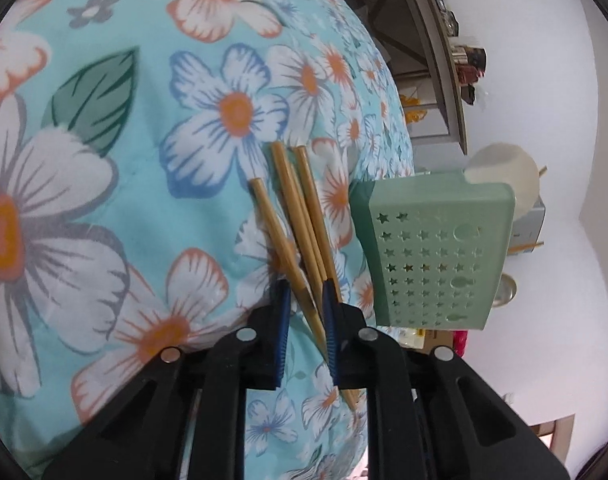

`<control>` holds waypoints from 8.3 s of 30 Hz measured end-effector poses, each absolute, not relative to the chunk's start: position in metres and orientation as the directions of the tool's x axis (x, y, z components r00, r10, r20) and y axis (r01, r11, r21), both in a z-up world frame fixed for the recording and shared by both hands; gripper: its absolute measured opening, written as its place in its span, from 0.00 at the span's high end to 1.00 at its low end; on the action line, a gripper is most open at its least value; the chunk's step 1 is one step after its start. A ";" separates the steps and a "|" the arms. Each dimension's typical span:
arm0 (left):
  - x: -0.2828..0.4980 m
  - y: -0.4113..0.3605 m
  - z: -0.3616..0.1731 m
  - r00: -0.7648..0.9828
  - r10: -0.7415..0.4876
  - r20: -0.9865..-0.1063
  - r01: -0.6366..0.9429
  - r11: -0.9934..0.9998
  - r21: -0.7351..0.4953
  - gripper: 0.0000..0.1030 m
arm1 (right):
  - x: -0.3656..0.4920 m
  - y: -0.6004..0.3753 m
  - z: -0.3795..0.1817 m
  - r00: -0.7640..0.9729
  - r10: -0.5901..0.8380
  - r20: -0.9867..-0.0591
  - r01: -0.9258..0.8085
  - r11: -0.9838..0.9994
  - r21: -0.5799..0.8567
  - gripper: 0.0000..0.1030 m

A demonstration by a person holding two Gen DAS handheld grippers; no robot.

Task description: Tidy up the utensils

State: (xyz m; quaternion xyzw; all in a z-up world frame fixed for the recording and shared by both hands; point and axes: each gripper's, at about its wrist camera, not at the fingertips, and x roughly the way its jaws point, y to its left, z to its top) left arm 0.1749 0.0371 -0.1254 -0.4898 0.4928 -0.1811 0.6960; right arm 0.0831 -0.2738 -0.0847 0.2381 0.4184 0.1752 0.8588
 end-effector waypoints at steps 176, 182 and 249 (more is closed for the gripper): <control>0.227 -0.100 0.103 0.791 -0.575 -0.207 0.527 0.813 -0.247 0.67 | 0.115 -0.300 0.089 0.825 0.519 -0.224 -0.394 0.812 0.431 0.96; 0.213 -0.083 0.108 0.802 -0.565 -0.193 0.513 0.818 -0.260 0.61 | 0.127 -0.297 0.102 0.829 0.528 -0.182 -0.404 0.792 0.457 0.96; 0.141 0.013 0.020 0.723 -0.469 -0.507 0.332 0.880 -0.341 0.46 | 0.089 -0.236 0.001 0.776 0.408 -0.481 -0.256 0.901 0.352 0.64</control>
